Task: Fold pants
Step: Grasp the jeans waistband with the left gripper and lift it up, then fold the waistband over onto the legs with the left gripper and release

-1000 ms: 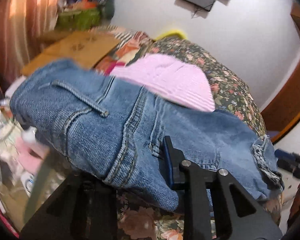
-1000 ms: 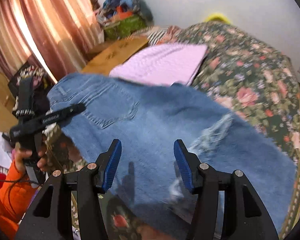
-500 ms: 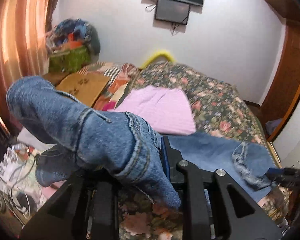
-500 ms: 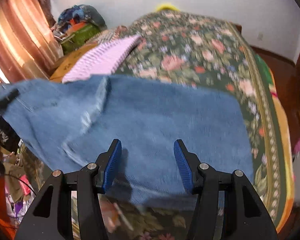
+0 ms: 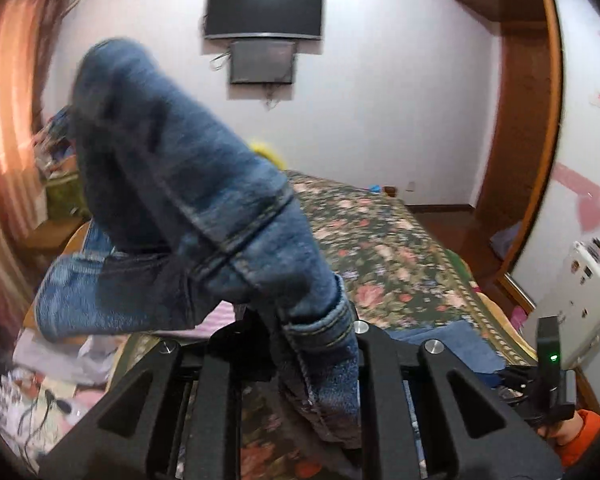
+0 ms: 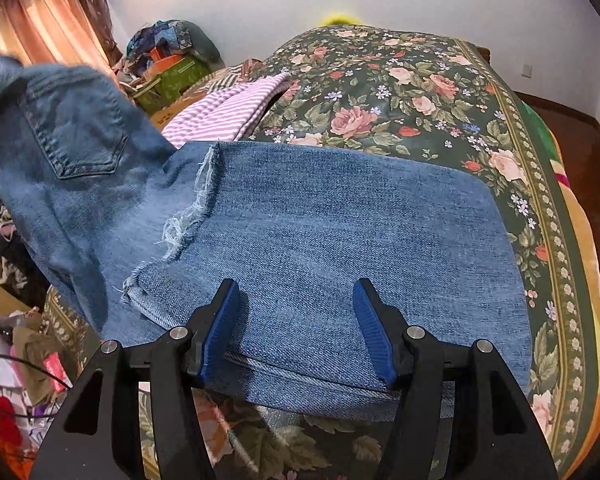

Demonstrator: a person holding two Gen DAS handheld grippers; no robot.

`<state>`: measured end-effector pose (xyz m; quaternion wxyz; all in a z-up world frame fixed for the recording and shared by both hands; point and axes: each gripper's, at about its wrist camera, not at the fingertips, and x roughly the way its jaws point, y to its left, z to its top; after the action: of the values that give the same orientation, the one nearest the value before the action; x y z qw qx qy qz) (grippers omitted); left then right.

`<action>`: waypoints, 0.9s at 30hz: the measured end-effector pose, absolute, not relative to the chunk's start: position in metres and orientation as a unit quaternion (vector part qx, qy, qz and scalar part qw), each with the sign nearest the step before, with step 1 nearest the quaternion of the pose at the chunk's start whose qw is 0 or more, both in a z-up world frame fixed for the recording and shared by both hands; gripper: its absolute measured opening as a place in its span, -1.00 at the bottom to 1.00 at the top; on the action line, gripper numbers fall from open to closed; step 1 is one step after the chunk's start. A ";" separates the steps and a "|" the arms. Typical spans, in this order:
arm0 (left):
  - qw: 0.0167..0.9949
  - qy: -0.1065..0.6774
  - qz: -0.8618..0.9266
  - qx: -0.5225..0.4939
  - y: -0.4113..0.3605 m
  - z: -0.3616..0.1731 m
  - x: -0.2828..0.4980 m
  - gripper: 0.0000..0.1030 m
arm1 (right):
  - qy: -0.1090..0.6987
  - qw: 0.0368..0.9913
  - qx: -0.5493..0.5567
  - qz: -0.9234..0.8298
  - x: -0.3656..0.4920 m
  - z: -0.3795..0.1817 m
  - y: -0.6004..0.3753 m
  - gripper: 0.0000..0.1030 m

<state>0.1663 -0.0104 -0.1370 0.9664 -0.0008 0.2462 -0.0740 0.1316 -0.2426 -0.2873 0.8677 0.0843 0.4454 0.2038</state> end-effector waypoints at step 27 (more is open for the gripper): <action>0.911 0.290 -0.274 0.103 -0.225 -0.167 0.209 -0.85 | 0.445 0.862 0.162 0.181 0.107 -0.303 -0.307 0.12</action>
<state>0.2088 -0.2248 -0.1668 0.9112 0.1035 0.2897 -0.2739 0.1070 -0.3072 -0.3034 0.8617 0.1622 0.4454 0.1810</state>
